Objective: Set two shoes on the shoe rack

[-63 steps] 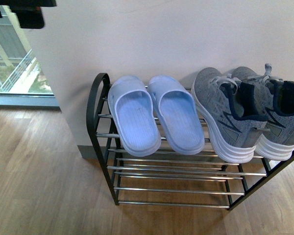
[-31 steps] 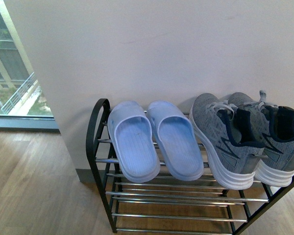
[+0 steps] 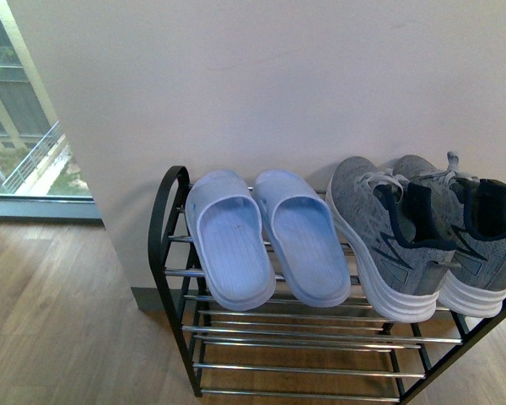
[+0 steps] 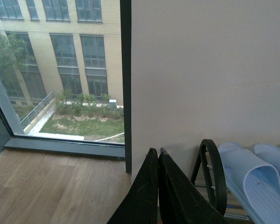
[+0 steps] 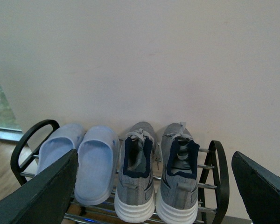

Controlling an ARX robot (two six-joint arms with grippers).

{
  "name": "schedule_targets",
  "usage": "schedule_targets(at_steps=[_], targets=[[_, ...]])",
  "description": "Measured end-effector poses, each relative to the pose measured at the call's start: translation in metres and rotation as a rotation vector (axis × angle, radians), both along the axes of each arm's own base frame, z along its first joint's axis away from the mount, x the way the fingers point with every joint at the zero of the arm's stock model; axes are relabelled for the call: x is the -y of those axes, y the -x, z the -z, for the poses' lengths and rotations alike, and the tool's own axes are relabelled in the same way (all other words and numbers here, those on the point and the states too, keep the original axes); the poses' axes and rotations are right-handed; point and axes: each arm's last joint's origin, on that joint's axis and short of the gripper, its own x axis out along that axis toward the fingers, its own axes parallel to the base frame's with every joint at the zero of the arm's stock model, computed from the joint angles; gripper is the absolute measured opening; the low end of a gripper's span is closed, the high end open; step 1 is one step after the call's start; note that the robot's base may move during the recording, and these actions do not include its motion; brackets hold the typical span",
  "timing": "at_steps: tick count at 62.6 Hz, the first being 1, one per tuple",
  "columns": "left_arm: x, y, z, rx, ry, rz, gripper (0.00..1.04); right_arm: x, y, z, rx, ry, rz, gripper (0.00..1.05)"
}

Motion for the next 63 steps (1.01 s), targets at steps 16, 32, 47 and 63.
schedule_targets(at_steps=[16,32,47,63], targets=[[0.0,0.014,-0.002,0.004,0.0,0.0,0.01,0.0,0.0,0.0,0.0,0.0,0.0,0.95],[0.0,0.025,-0.006,0.019,0.0,0.0,0.01,0.0,0.0,0.0,0.0,0.0,0.0,0.95],[0.0,0.033,-0.007,0.024,0.0,0.0,0.01,0.0,0.0,0.0,0.0,0.0,0.0,0.95],[0.0,0.04,-0.008,0.026,0.0,0.0,0.01,0.0,0.0,0.0,0.0,0.0,0.0,0.95]])
